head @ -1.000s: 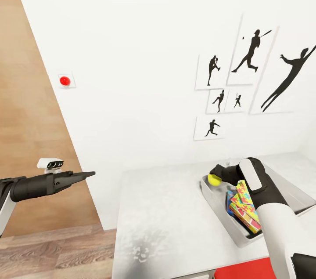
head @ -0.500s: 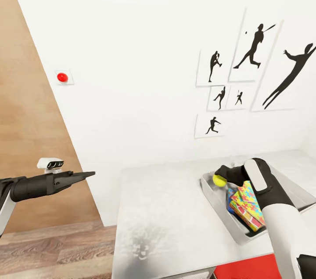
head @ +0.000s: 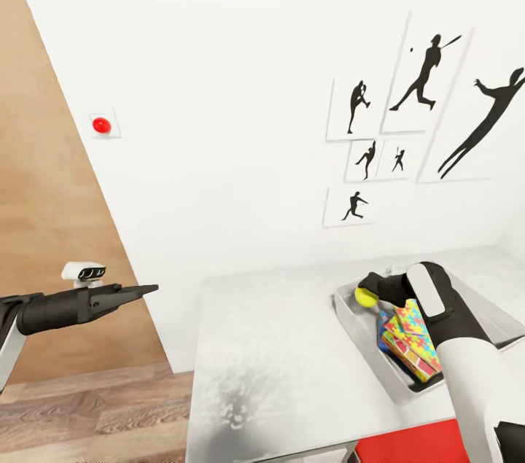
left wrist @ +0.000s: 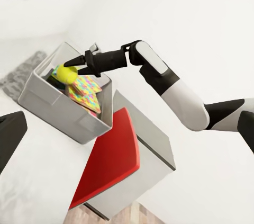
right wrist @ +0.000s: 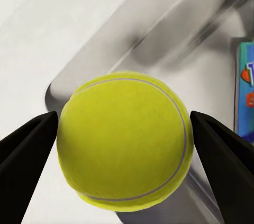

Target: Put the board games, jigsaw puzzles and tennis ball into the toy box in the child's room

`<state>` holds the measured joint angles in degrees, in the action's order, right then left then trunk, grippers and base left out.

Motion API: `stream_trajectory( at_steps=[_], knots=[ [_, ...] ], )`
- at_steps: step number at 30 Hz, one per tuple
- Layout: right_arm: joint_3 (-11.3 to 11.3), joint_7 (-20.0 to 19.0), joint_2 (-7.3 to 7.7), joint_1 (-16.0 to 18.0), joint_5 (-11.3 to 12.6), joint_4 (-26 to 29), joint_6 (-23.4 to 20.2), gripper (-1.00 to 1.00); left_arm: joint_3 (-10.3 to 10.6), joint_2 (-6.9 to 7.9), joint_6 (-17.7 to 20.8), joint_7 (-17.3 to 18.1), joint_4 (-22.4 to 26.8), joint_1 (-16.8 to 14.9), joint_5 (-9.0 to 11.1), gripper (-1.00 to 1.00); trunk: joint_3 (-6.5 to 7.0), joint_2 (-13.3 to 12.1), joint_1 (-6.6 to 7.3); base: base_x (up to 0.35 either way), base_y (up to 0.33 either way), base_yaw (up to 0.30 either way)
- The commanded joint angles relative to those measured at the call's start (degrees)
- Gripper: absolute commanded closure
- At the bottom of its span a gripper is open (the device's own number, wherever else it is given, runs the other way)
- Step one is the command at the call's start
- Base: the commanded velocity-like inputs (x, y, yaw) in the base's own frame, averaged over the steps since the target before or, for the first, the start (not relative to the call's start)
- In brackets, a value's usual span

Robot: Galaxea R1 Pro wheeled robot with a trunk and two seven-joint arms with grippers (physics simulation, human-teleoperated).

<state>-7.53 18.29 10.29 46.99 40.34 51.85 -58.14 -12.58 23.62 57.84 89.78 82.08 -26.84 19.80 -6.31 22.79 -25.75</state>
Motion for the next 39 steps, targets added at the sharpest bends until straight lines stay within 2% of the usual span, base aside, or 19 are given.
stream_trajectory(
  at_steps=[1,16,30,31,39],
  knots=[
    [0.0,0.5,0.0,0.1,0.6,0.0,0.0,1.0,0.0,0.02,0.6,0.2,0.0,0.0,0.0,-1.0,-0.2,0.1,-0.04,0.0,0.0,0.0],
    [0.2,0.6,-0.05,0.1,0.5,-0.1,0.4,1.0,0.0,0.02,0.6,0.2,0.0,-0.1,0.0,-1.0,-1.53,0.1,-0.04,0.0,0.0,0.0],
    [0.1,0.7,0.01,0.1,0.5,0.0,0.5,1.0,0.0,0.02,0.6,0.2,0.0,-0.1,0.0,-1.0,-1.68,0.1,-0.04,0.0,0.0,0.0],
    [0.1,0.7,0.01,0.1,0.5,0.0,0.5,-1.0,0.0,0.02,0.6,0.2,0.0,-0.1,0.0,-1.0,-1.68,0.1,-0.04,0.0,0.0,0.0],
    [0.2,0.7,-0.02,0.0,0.5,0.0,0.5,-1.0,0.0,0.02,0.6,0.2,0.0,-0.1,0.0,-1.0,-1.68,0.1,-0.04,0.0,0.0,0.0]
  ],
)
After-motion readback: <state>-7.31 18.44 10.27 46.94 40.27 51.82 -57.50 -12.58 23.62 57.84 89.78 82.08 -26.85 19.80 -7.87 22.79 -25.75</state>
